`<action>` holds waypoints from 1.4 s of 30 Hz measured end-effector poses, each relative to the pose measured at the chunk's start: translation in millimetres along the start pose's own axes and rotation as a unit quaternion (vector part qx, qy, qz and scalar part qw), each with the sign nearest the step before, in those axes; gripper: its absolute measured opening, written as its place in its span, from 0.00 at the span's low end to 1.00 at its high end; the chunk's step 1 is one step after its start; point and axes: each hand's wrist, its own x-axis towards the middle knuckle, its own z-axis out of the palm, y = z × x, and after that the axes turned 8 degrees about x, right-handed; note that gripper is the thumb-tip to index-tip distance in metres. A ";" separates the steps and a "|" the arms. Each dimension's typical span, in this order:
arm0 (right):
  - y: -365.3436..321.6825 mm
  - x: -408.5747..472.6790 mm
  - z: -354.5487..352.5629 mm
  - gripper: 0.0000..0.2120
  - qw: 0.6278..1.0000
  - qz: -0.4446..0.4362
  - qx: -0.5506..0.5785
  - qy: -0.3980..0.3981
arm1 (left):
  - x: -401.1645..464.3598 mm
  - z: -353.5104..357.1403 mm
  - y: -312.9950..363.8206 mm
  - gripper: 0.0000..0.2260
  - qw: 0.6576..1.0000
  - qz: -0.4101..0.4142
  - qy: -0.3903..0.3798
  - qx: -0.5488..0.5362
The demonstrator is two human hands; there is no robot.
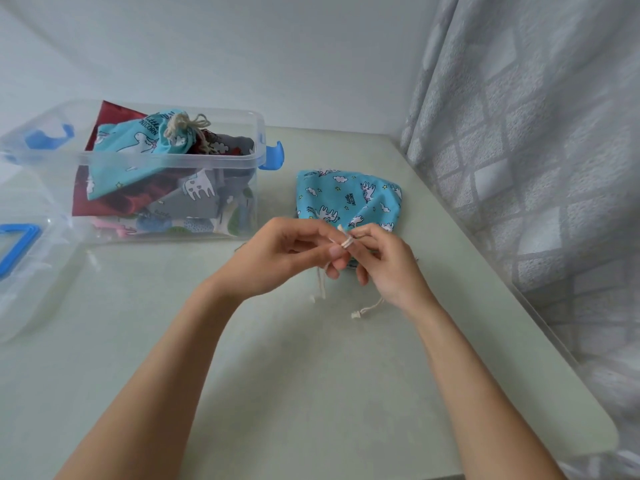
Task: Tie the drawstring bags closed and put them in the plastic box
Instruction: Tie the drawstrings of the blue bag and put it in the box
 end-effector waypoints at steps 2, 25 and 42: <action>-0.7 0.1 0.2 0.04 1.000 0.001 -0.001 -0.001 | 0.8 0.7 -2.9 0.11 1.000 0.002 0.000 0.031; -10.0 -6.0 4.7 0.08 0.999 0.008 0.040 -0.009 | 6.3 2.9 -18.4 0.10 0.928 0.057 0.211 0.302; -13.4 -6.0 3.3 0.11 0.991 0.046 0.120 0.033 | 9.5 15.2 -23.6 0.18 0.972 -0.033 0.177 0.152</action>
